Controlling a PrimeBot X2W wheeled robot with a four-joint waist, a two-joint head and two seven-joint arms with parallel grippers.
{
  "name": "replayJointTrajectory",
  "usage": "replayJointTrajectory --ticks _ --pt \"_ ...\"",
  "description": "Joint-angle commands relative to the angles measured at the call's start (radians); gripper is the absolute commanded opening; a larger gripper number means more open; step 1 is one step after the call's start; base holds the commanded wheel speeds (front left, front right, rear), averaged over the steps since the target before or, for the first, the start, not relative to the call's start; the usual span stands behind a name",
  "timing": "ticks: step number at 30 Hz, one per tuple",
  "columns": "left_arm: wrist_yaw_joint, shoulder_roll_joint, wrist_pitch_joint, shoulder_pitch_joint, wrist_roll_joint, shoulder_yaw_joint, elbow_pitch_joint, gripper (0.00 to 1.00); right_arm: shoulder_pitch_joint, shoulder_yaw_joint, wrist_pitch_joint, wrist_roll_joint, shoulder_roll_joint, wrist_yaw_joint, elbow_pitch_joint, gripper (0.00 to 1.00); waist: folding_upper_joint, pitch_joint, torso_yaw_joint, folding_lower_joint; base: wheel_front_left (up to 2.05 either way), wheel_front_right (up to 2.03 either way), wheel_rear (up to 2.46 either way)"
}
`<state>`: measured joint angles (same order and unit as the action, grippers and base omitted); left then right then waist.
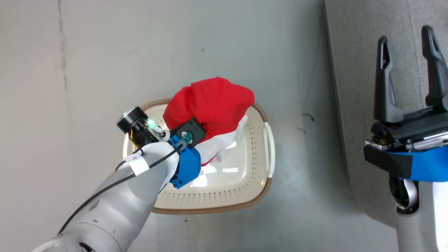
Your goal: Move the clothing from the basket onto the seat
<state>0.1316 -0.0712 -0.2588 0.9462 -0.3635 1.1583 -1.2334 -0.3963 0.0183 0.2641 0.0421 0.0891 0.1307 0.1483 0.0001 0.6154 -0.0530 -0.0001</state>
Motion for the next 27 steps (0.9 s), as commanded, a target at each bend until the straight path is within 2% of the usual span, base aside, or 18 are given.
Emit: replayJointTrajectory --ticks 1,15,27 --pt "-0.002 0.001 -0.006 -0.024 -0.025 -0.017 0.014 0.0 0.023 0.007 0.0 0.006 0.009 0.0 -0.014 1.0 -0.0001 -0.075 0.023 0.0001 0.0 0.0 0.0" --pt "-0.021 -0.057 -0.008 -0.159 -0.102 -0.218 0.272 0.0 0.137 0.04 0.0 0.033 0.006 0.0 -0.085 1.0 -0.0001 -0.267 0.071 0.0001 0.0 0.0 0.0" --pt "-0.017 -0.058 -0.008 -0.22 -0.054 -0.346 0.454 0.0 0.194 0.039 0.0 0.054 0.001 0.0 -0.12 1.0 -0.0001 -0.389 0.083 0.0001 0.0 0.0 0.0"
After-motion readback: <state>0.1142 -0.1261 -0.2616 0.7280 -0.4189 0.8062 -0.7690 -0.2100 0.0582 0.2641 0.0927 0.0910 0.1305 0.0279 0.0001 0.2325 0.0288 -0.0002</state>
